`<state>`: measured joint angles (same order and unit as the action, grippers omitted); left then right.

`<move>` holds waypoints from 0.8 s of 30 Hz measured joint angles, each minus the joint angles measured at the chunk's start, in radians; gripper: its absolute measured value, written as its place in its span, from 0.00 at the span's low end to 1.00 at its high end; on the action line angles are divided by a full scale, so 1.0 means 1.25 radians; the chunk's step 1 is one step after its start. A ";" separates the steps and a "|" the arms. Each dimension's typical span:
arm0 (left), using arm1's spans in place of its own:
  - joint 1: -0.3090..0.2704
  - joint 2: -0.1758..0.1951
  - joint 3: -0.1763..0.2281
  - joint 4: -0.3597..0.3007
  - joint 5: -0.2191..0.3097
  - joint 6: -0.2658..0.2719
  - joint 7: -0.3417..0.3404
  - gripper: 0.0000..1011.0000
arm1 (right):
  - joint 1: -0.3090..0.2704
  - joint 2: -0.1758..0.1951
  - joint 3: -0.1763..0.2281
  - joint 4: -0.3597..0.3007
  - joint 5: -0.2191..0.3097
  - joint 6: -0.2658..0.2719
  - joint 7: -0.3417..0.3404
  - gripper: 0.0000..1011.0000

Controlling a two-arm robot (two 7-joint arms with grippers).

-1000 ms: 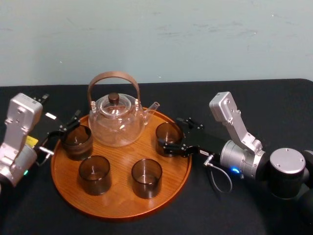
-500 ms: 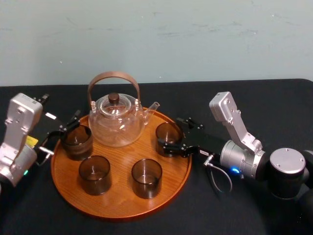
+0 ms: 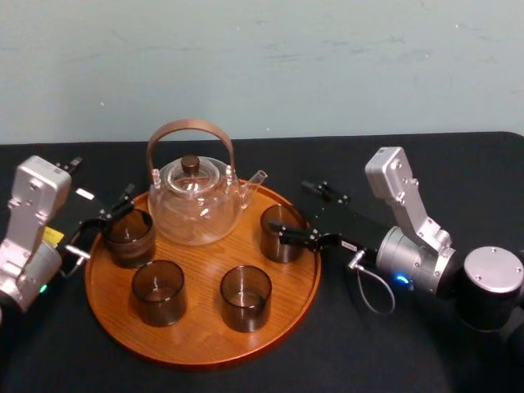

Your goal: Pick up the glass from the table and place it on the tray.

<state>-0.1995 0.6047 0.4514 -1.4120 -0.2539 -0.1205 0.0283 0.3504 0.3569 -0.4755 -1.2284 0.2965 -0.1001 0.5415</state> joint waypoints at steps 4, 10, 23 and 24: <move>0.000 0.000 0.000 0.000 0.000 0.000 0.000 0.99 | -0.006 0.005 0.011 -0.018 0.006 -0.007 0.000 0.99; 0.000 0.000 0.000 0.000 0.000 0.000 0.000 0.99 | -0.022 0.017 0.030 -0.056 0.024 -0.014 0.002 0.99; 0.000 0.000 0.000 0.000 0.000 0.000 0.000 0.99 | -0.069 0.050 0.086 -0.117 0.068 -0.027 -0.014 0.99; 0.000 0.000 0.000 0.000 0.000 0.000 0.000 0.99 | -0.073 0.052 0.091 -0.120 0.069 -0.028 -0.018 0.99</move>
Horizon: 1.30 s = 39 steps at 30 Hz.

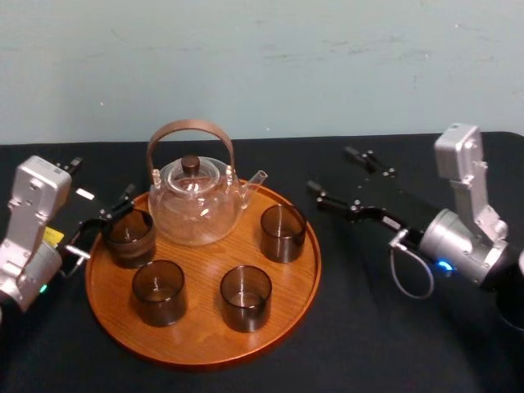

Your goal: Pick up the glass from the table and place it on the tray.

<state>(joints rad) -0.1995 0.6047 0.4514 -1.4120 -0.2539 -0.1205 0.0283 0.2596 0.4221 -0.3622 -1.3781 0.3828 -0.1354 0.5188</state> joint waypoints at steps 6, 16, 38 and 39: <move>0.000 0.000 0.000 0.000 0.000 0.000 0.000 0.99 | -0.027 0.016 0.036 -0.014 0.006 -0.009 -0.024 0.99; 0.000 0.000 0.000 0.000 0.000 0.000 0.000 0.99 | -0.058 0.028 0.094 -0.008 0.015 -0.013 -0.056 0.99; 0.000 0.000 0.000 0.000 0.000 0.000 0.000 0.99 | -0.074 0.020 0.122 0.015 -0.002 -0.002 -0.087 0.99; 0.000 0.000 0.000 0.000 0.000 0.000 0.000 0.99 | -0.074 0.020 0.122 0.015 -0.001 -0.002 -0.086 0.99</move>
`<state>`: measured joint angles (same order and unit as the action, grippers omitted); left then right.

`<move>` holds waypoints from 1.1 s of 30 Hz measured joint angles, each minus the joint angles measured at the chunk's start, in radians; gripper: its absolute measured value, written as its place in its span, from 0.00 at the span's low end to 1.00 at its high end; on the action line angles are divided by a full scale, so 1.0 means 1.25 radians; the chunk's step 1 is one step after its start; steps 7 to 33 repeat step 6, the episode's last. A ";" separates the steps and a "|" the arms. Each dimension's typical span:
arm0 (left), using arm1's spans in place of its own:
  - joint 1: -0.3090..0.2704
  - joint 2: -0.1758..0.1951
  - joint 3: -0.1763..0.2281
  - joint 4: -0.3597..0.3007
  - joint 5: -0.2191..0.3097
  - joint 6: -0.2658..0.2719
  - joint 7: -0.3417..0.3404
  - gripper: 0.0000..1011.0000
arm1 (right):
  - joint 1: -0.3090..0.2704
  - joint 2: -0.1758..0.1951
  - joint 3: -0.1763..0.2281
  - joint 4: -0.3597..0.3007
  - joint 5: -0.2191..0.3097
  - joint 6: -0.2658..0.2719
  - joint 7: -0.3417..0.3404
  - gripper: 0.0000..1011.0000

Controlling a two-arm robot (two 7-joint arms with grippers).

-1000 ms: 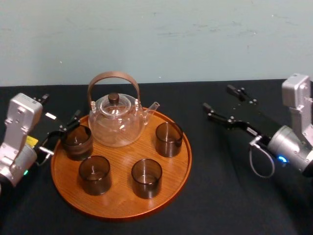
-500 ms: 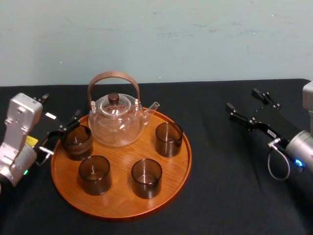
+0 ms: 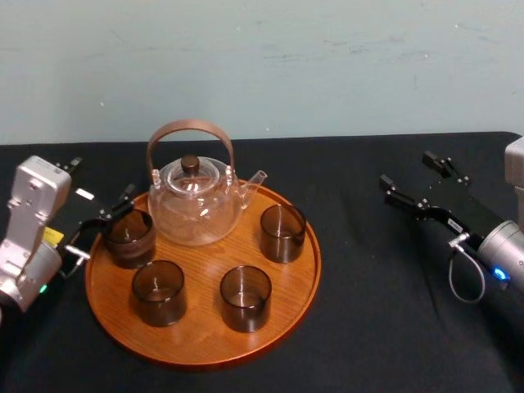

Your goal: Pick up the glass from the table and place it on the tray.

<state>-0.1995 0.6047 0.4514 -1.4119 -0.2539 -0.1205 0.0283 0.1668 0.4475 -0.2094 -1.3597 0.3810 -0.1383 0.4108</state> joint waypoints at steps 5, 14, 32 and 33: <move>0.000 0.000 0.000 0.000 0.000 0.000 0.000 0.99 | 0.001 0.000 -0.001 0.000 0.001 0.000 0.002 0.99; 0.000 0.000 0.000 0.000 0.000 0.000 0.000 0.99 | 0.001 0.000 -0.001 -0.001 0.001 -0.001 0.002 0.99; 0.000 0.000 0.000 0.000 0.000 0.000 0.000 0.99 | 0.001 0.000 -0.001 -0.001 0.001 -0.001 0.002 0.99; 0.000 0.000 0.000 0.000 0.000 0.000 0.000 0.99 | 0.001 0.000 -0.001 -0.001 0.001 -0.001 0.002 0.99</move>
